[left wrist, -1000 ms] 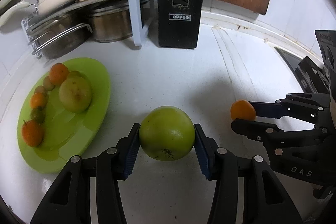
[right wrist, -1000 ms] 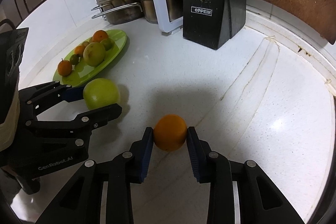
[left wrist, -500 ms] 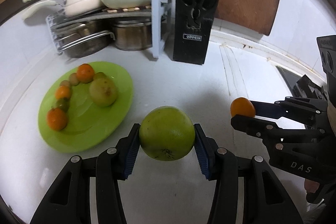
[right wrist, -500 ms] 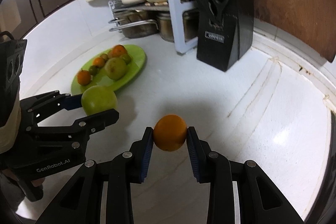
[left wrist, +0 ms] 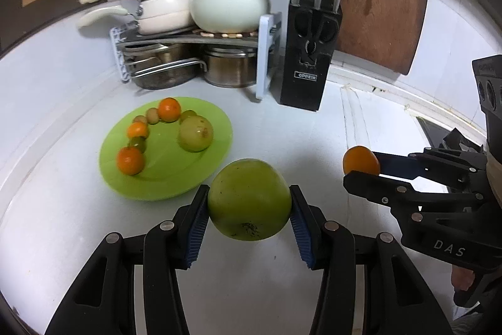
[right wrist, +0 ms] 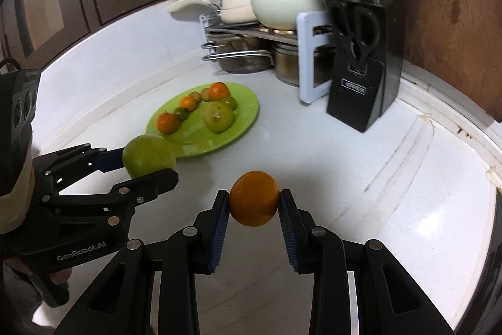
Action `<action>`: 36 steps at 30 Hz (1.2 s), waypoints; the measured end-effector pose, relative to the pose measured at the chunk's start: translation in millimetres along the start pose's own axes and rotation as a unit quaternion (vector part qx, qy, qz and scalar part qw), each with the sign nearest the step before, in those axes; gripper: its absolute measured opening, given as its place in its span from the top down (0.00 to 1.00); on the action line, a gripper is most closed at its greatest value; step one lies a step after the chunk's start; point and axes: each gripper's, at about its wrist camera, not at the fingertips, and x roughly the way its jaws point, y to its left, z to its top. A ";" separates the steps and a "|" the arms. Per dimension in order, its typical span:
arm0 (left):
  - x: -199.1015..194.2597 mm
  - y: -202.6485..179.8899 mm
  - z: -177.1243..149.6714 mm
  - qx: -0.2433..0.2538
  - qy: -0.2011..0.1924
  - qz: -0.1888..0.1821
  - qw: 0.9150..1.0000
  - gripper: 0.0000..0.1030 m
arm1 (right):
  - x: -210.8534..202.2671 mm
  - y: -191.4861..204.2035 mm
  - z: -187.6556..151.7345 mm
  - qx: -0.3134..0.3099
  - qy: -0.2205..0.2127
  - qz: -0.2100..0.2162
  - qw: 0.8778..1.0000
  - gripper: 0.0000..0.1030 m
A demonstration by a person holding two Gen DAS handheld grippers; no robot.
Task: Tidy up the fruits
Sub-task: 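Carry the green apple and small orange over the green plate with both grippers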
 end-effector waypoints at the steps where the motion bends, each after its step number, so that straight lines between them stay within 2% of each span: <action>1: -3.7 1.4 -1.4 -0.001 -0.003 0.002 1.000 0.53 | -1.4 2.8 0.0 -0.002 -0.002 0.003 1.000 0.68; 19: -59.1 27.5 -9.3 -0.027 -0.052 0.056 0.997 0.53 | -16.9 47.1 13.1 -0.043 -0.041 0.046 0.997 0.68; 36: -65.4 59.9 17.9 -0.035 -0.085 0.081 0.992 0.53 | -6.7 71.4 50.6 -0.066 -0.072 0.059 0.994 0.68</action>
